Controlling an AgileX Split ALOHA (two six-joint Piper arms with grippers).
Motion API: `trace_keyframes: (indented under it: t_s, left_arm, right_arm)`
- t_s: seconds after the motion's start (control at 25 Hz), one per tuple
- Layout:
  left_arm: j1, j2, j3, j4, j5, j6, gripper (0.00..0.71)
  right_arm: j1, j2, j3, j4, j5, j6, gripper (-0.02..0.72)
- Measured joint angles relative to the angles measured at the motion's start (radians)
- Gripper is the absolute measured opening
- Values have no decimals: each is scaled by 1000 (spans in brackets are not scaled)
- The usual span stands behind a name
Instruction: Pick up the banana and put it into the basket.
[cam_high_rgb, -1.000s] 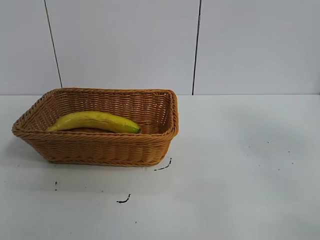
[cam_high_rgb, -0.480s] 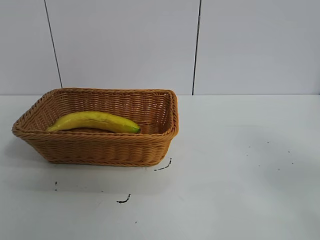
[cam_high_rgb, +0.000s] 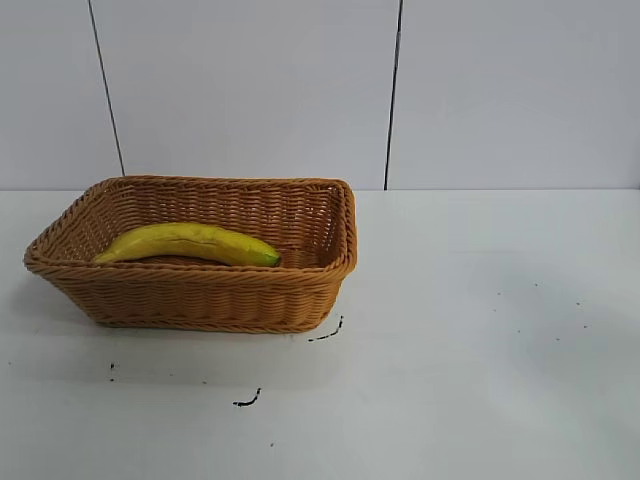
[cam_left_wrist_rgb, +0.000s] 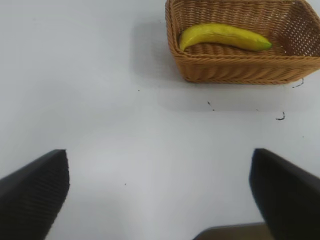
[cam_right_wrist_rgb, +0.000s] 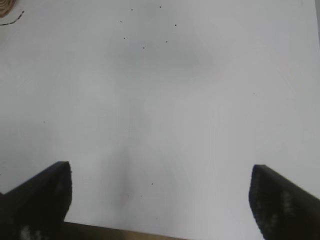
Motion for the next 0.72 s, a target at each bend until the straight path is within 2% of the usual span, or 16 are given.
trace_keyframes:
  t_s: [0.52, 0.72]
  left_arm:
    - [0, 0, 0, 0, 0, 0, 695]
    - [0, 0, 0, 0, 0, 0, 695]
  right_arm:
    - [0, -370, 0, -8, -2, 0, 689]
    - [0, -384, 0, -15, -2, 0, 689]
